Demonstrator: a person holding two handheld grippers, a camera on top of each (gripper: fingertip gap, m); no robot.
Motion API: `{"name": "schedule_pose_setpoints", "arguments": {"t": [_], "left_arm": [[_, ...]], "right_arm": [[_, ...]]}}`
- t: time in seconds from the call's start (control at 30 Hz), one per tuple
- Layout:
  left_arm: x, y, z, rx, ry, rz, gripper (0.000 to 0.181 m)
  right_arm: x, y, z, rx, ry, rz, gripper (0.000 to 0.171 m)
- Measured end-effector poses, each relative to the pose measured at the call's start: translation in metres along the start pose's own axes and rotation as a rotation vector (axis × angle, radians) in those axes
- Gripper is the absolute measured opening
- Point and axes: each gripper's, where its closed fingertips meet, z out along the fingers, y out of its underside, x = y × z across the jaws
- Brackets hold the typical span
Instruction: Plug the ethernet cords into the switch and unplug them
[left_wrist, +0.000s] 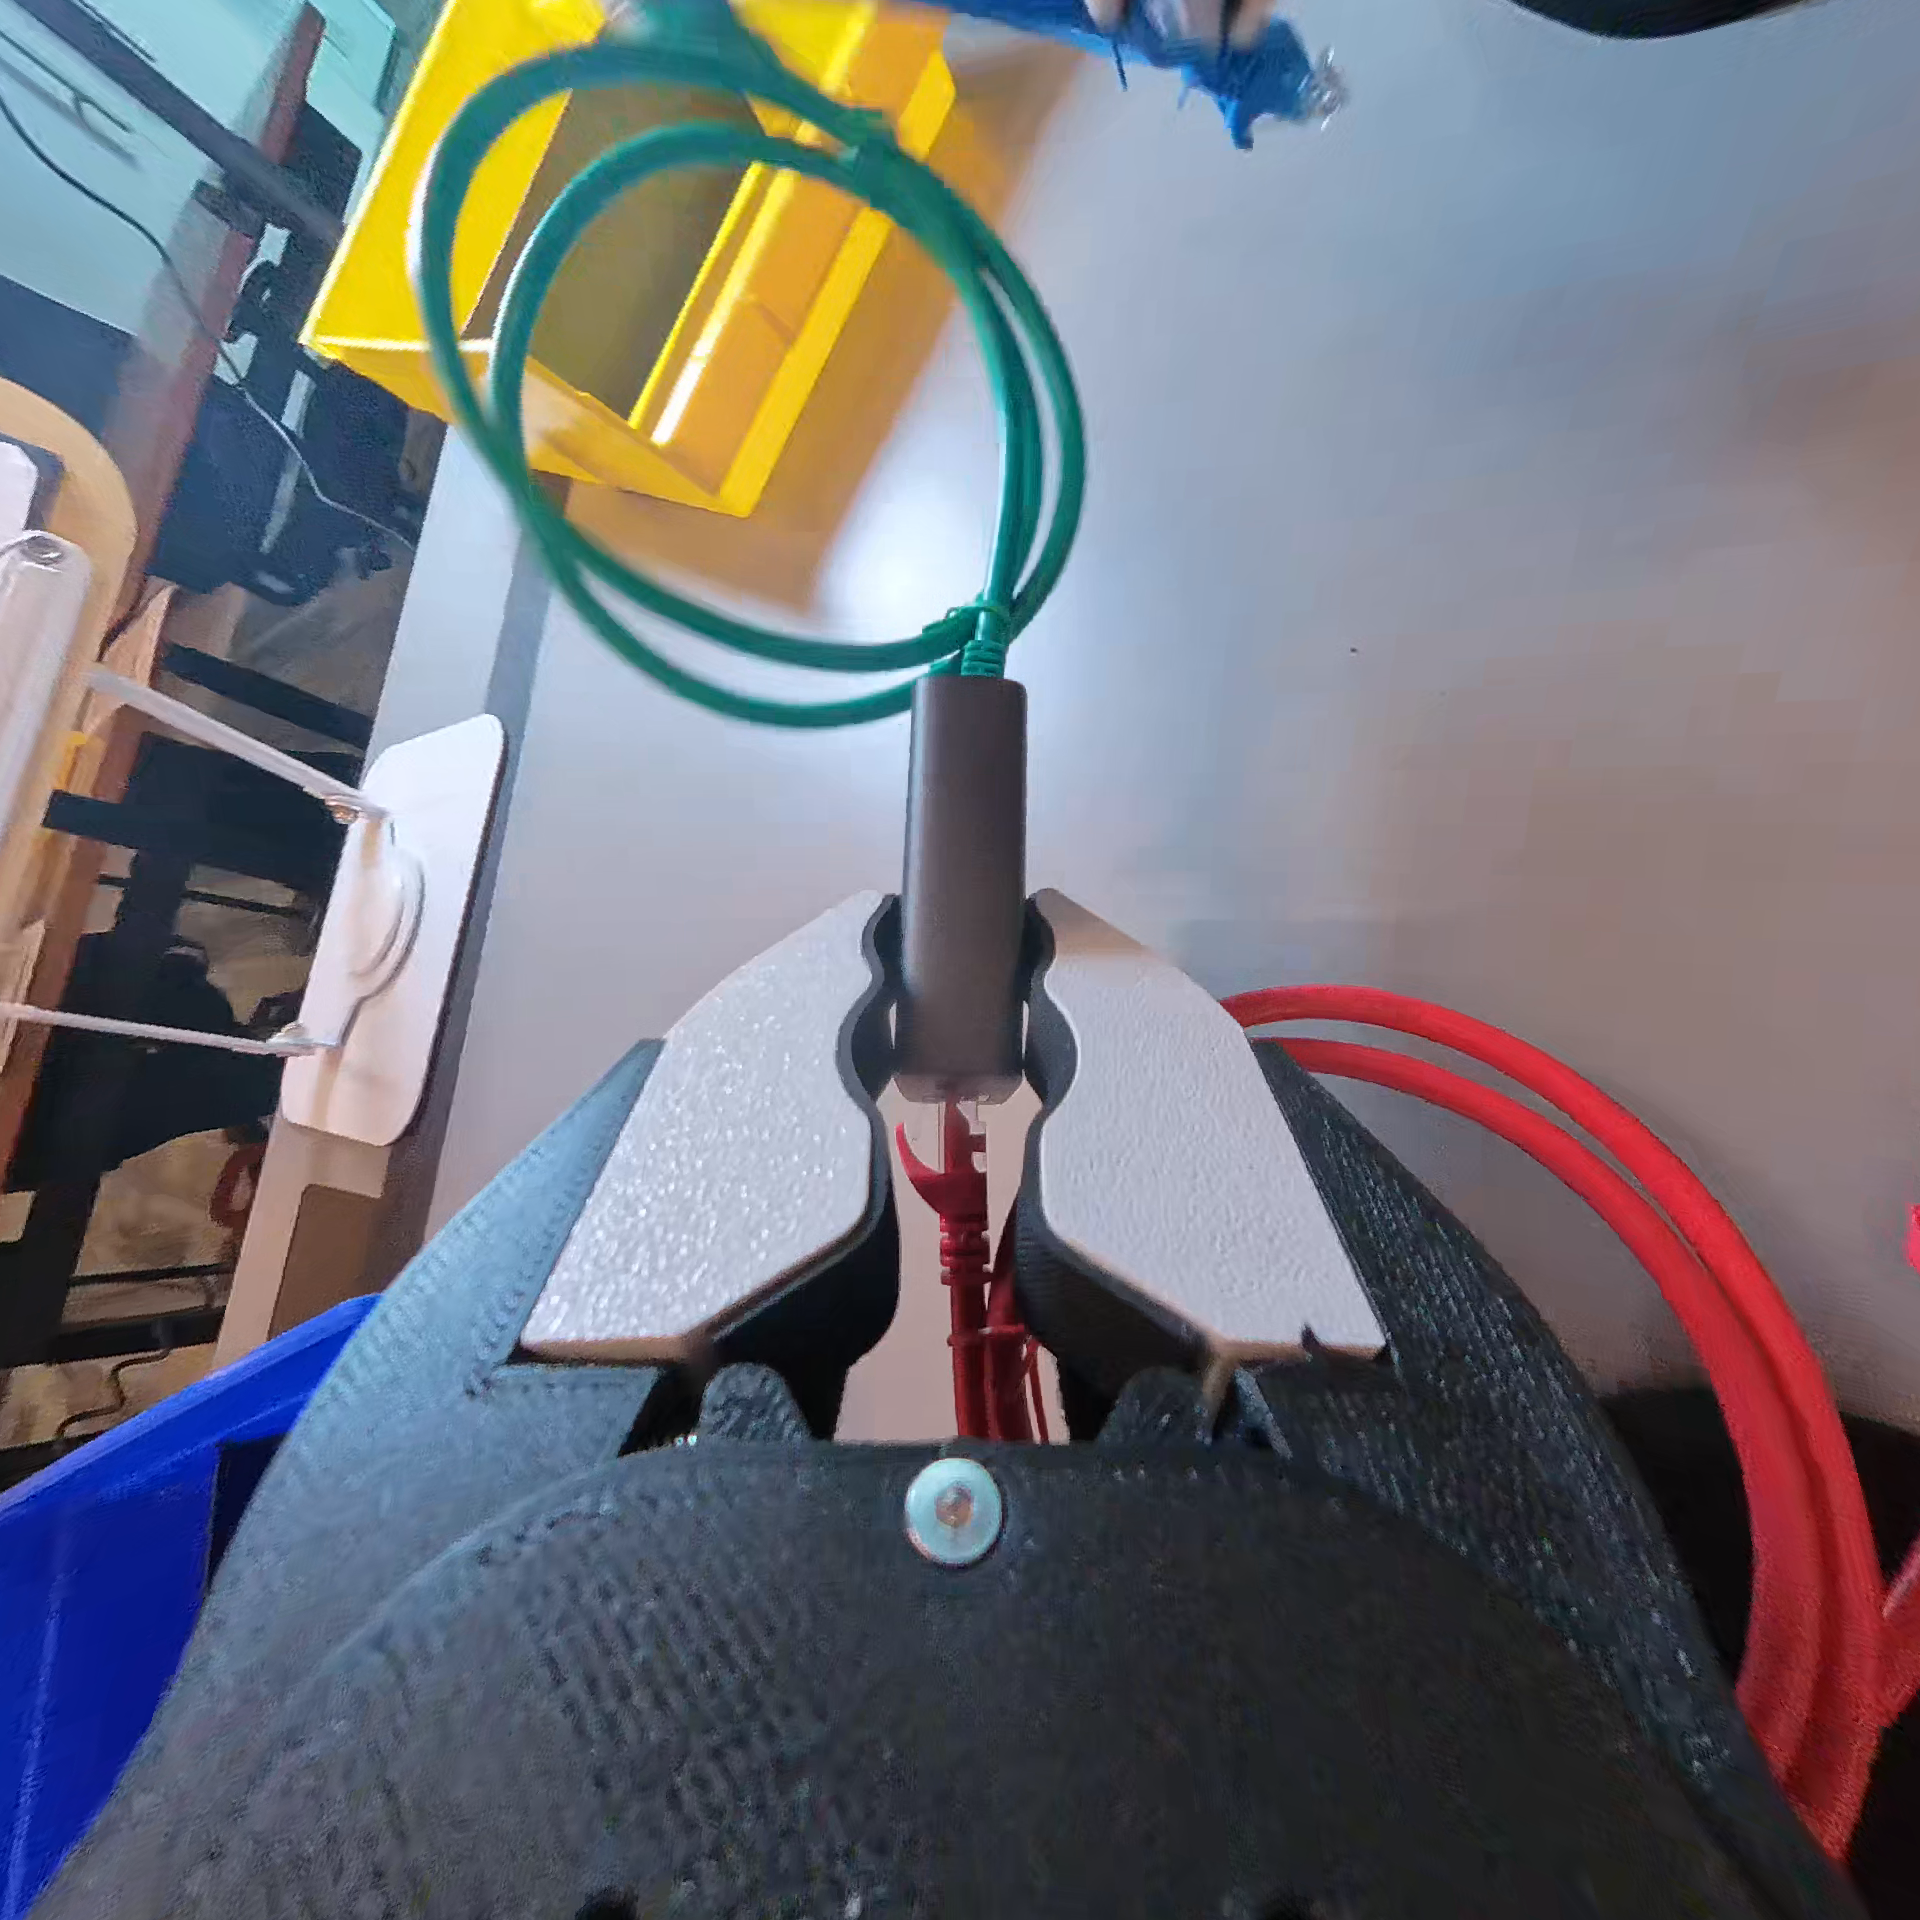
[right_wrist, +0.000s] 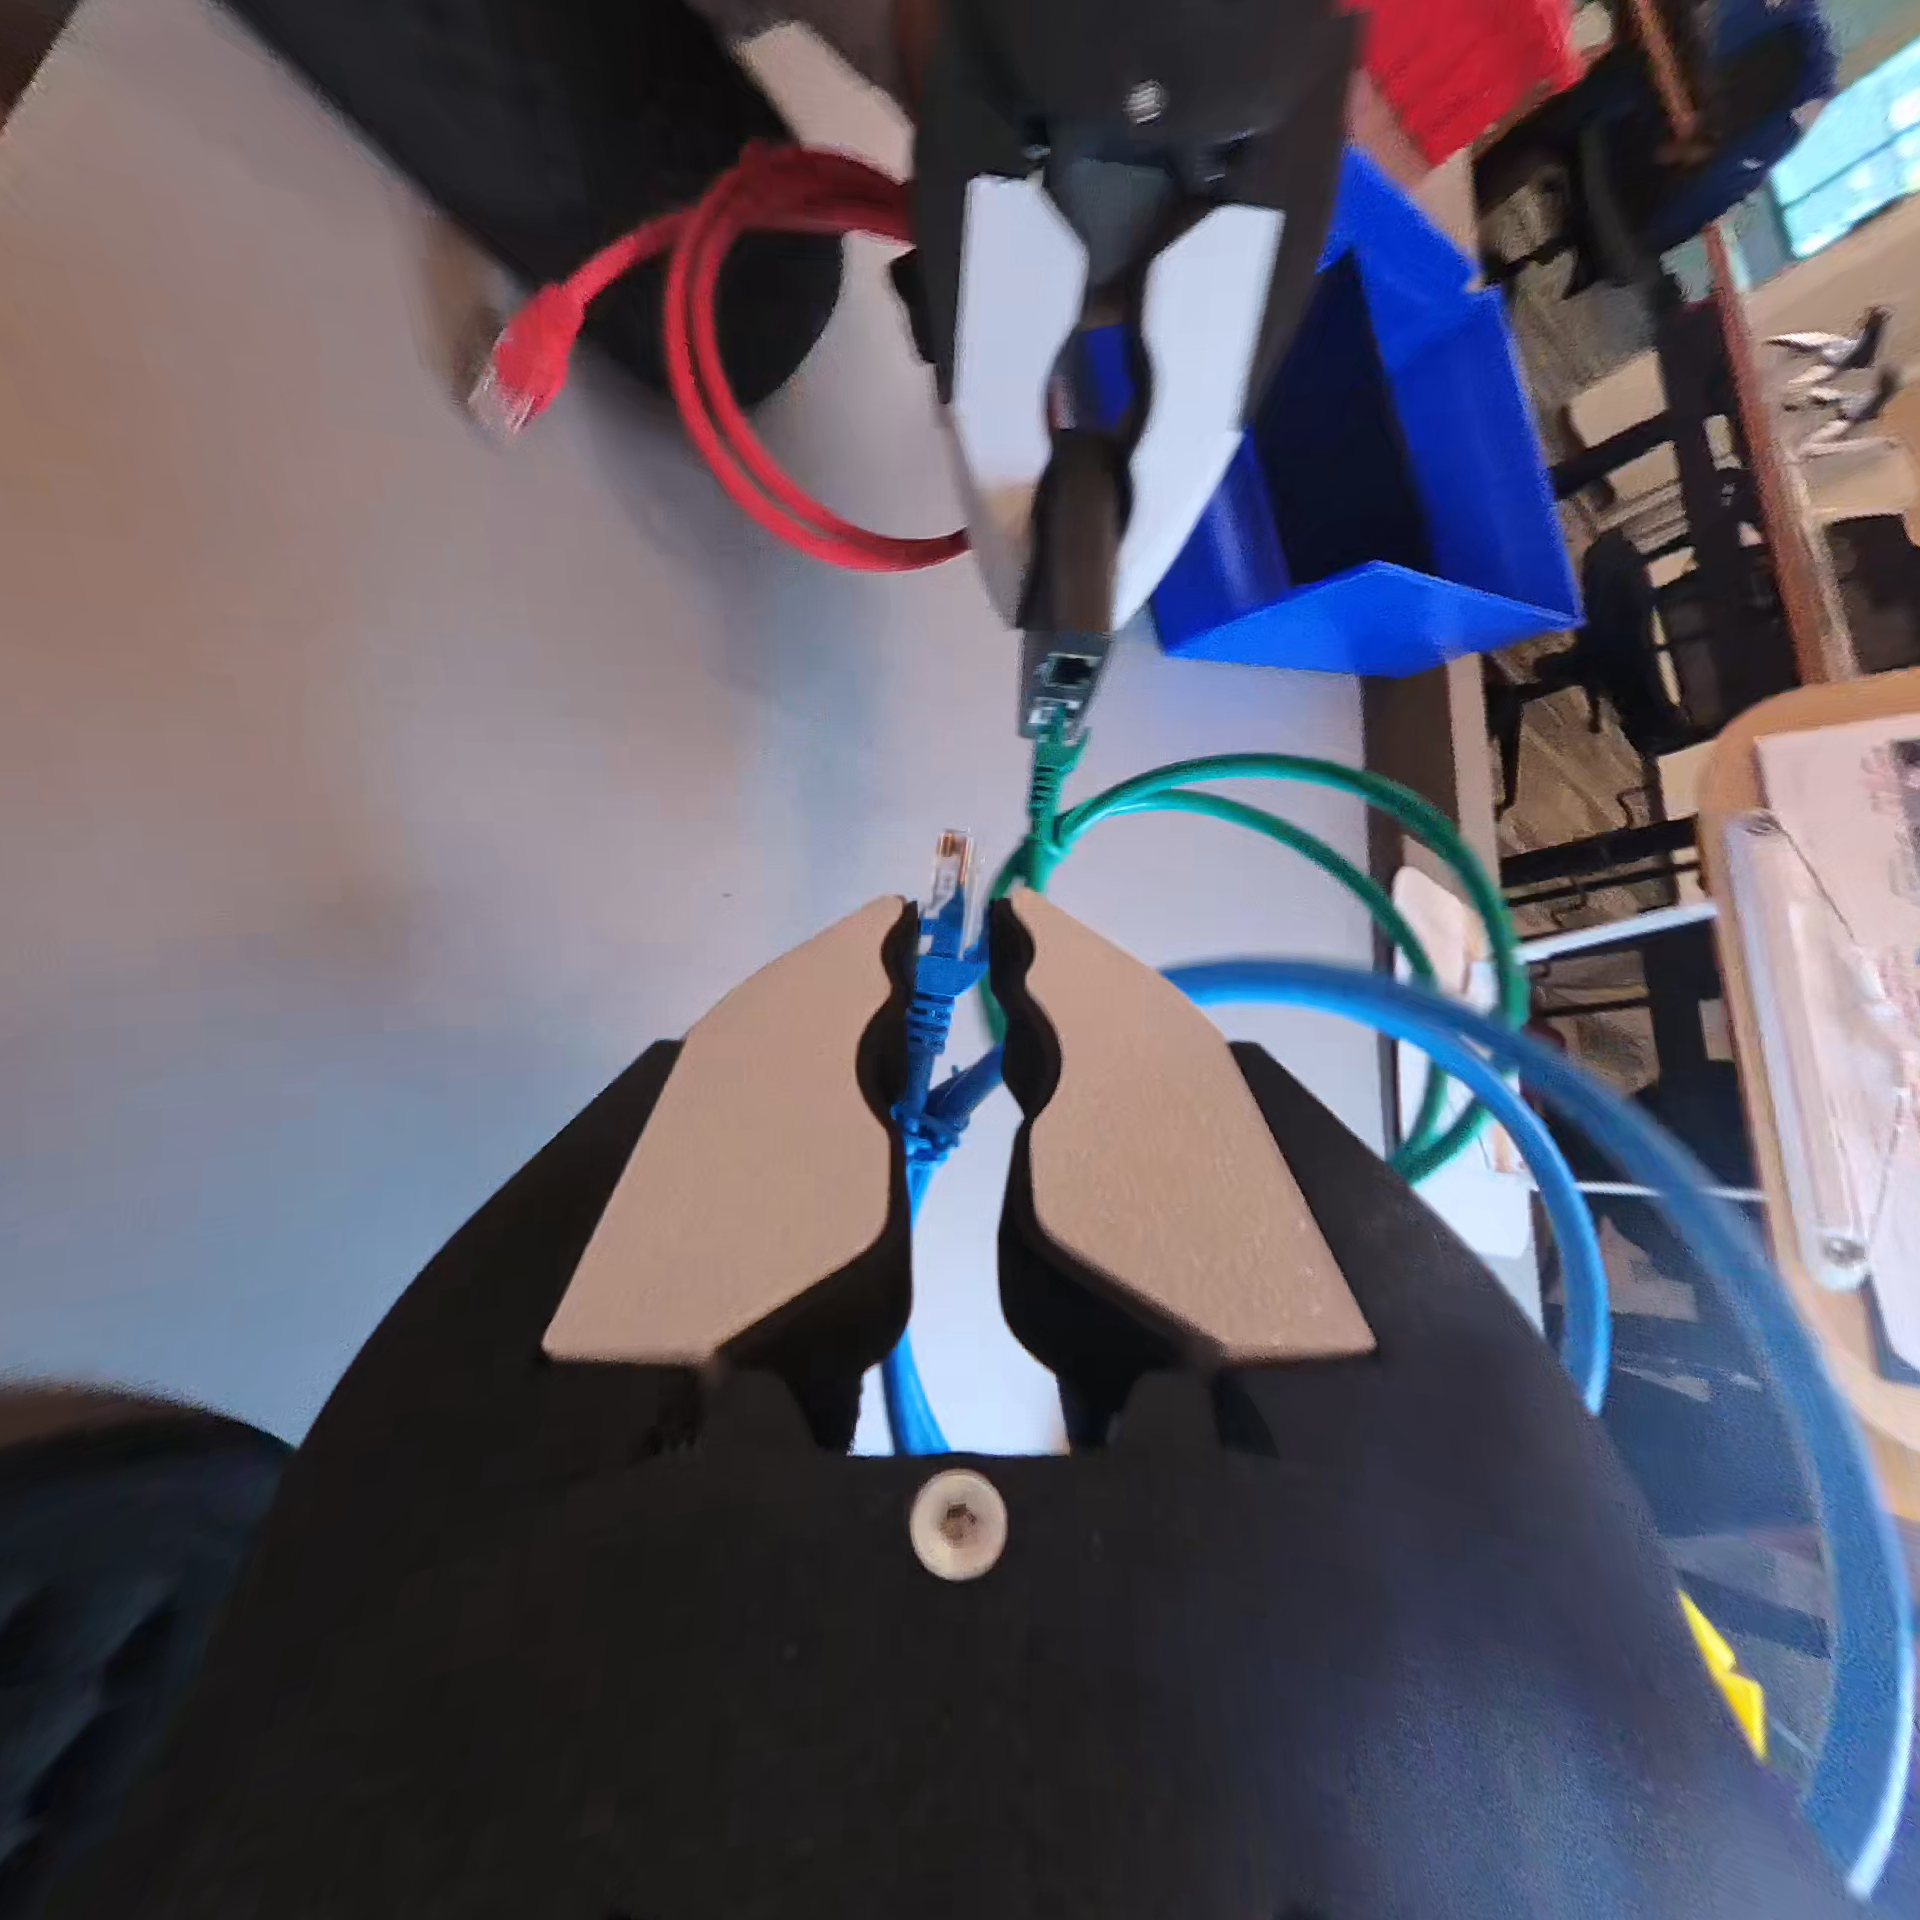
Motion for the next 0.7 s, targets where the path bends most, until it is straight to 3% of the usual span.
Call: {"name": "schedule_pose_setpoints", "arguments": {"t": [0.03,0.23,0.47,0.7], "left_arm": [[-0.002,0.001,-0.001,-0.004,-0.008,-0.004,0.021],[-0.017,0.026,-0.002,-0.057,-0.084,-0.089,0.021],[-0.012,0.033,0.007,-0.081,-0.071,-0.077,0.021],[-0.008,0.035,0.009,-0.086,-0.062,-0.077,0.021]], "right_arm": [[0.007,-0.001,-0.005,0.017,0.013,0.039,0.013],[0.033,0.016,-0.029,0.003,0.148,0.115,0.013],[0.131,0.067,-0.091,-0.119,0.342,0.326,0.013],[0.214,0.12,-0.104,-0.109,0.452,0.596,0.013]]}}
